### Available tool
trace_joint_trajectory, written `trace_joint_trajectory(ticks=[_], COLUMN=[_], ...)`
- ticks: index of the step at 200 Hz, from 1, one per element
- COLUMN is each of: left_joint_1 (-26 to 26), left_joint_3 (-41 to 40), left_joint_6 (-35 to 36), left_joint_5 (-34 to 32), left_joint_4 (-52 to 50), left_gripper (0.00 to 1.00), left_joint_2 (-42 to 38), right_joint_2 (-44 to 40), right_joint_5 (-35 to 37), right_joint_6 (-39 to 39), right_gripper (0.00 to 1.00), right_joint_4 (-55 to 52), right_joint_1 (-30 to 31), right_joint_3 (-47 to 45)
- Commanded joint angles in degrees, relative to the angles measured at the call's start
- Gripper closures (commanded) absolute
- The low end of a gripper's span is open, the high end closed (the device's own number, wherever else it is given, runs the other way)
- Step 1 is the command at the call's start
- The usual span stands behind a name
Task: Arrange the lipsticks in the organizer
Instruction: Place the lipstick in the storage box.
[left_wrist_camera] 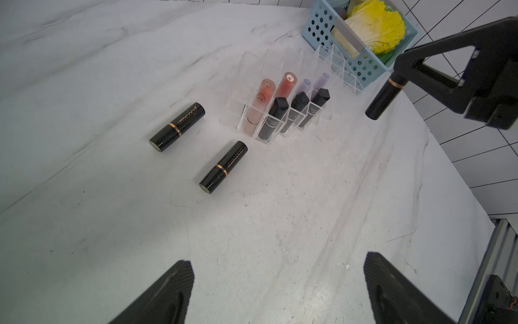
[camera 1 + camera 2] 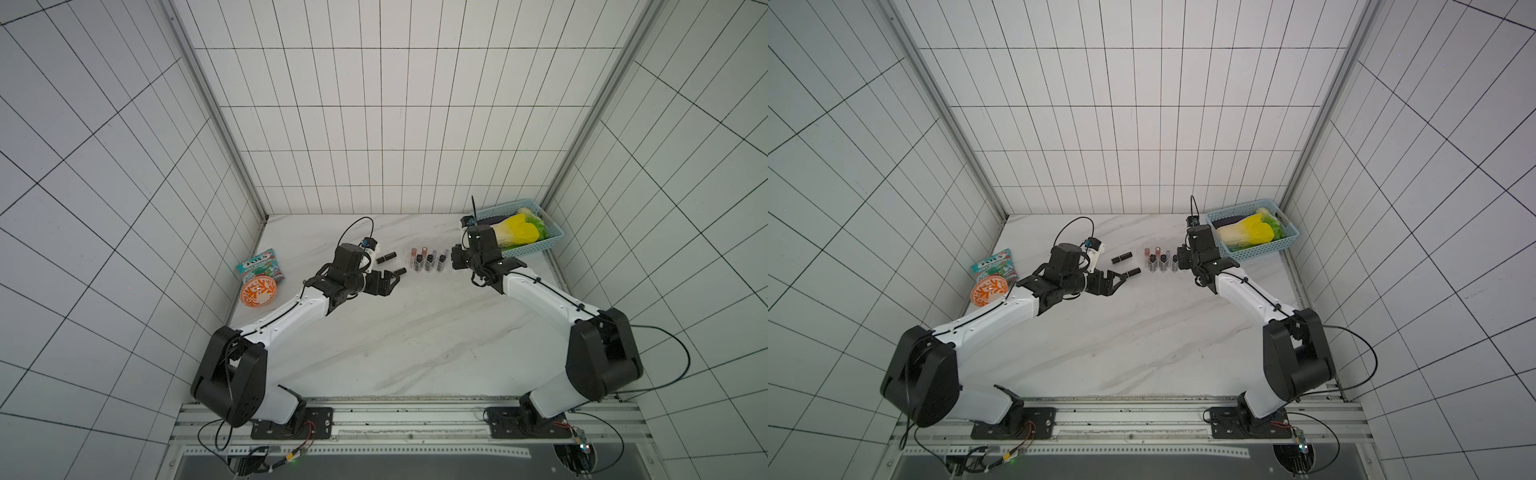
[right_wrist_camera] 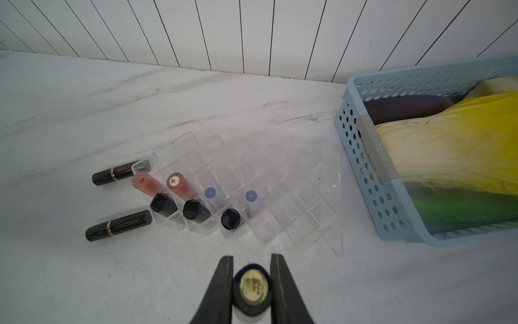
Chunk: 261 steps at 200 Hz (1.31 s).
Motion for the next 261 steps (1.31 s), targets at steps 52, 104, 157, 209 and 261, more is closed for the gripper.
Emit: trace_joint_trajectory(ticks=[52, 104, 157, 209, 261], left_joint_1=[0.13, 0.13, 0.13, 0.13, 0.13], left_joint_3=[1.38, 1.53, 1.47, 1.38, 2.87], left_joint_6=[1.62, 1.98, 1.99, 2.25, 4.27], left_joint_5=[1.47, 1.94, 2.08, 1.79, 0.89], left_joint_4=[0.40, 0.48, 0.53, 0.57, 0.38], left_gripper=[0.08, 0.08, 0.08, 0.08, 0.08], left_joint_2=[0.36, 1.31, 1.60, 1.61, 4.28], right_joint_2=[7.97, 10.17, 12.11, 13.70, 11.75], right_joint_5=[-2.41, -4.33, -3.75, -3.05, -4.24], right_joint_6=[-0.49, -0.05, -0.57, -0.57, -0.39], right_gripper=[0.97, 0.96, 0.96, 0.94, 0.47], right_joint_4=[5.80, 6.06, 5.96, 6.71, 6.15], right_joint_1=[-3.83, -4.04, -4.09, -4.33, -4.29], right_joint_3=[7.93, 8.96, 8.75, 8.80, 7.22])
